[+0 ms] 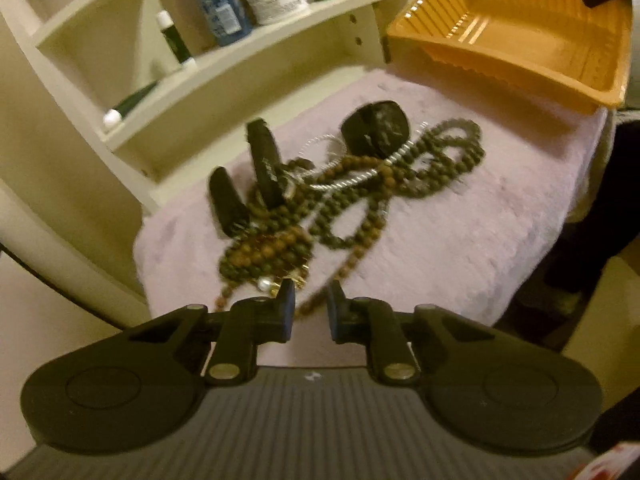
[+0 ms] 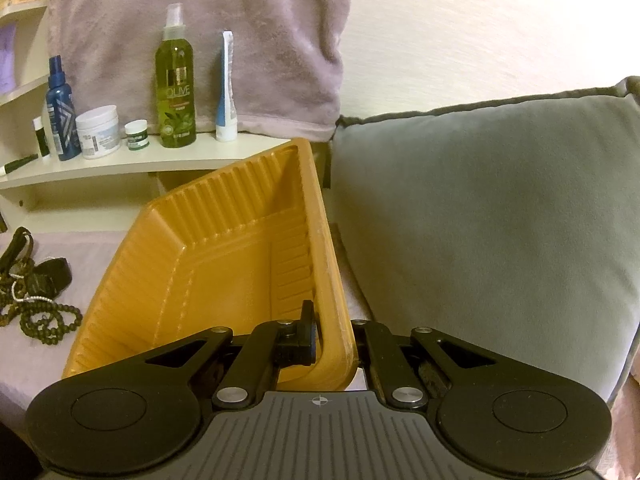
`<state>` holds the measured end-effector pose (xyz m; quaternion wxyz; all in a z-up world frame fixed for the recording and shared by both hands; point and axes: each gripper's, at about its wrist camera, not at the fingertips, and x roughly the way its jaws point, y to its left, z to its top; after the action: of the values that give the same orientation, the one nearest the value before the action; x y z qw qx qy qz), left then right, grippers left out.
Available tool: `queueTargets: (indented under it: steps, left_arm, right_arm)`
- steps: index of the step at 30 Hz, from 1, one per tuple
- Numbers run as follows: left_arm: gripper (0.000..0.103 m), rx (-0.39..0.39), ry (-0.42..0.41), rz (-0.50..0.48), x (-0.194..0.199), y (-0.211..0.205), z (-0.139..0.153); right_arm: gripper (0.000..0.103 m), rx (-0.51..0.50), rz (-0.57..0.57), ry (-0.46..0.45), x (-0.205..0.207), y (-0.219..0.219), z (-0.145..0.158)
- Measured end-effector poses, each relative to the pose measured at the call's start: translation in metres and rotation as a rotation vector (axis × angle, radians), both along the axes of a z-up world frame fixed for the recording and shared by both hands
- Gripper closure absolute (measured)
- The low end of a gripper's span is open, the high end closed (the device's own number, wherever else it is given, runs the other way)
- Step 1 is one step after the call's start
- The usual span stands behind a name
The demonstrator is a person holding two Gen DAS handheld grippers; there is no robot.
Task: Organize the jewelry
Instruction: 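Grasp the brown wooden bead strand with the left gripper while the right gripper holds the tray rim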
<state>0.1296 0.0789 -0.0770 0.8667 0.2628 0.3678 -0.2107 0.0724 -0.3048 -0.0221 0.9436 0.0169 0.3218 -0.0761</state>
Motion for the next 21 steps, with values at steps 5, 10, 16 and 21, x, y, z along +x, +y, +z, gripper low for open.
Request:
queueTargets:
  steps: [5, 10, 16, 21]
  left_arm:
    - [0.088, 0.015, 0.005, -0.08, 0.004, 0.0, -0.003]
    - [0.094, 0.035, 0.056, -0.23, 0.018, 0.001, -0.003]
    - [0.097, 0.022, 0.113, -0.267, 0.028, 0.001, 0.0]
    - [0.098, -0.094, 0.077, -0.221, 0.023, 0.007, 0.029]
  right_arm:
    - [0.098, 0.0, 0.002, 0.002, 0.0, 0.0, 0.0]
    - [0.098, 0.002, 0.003, 0.002, 0.0, 0.001, 0.0]
    - [0.098, 0.015, 0.008, 0.006, -0.002, 0.003, -0.003]
    - [0.098, 0.021, 0.012, -0.003, -0.002, 0.003, -0.003]
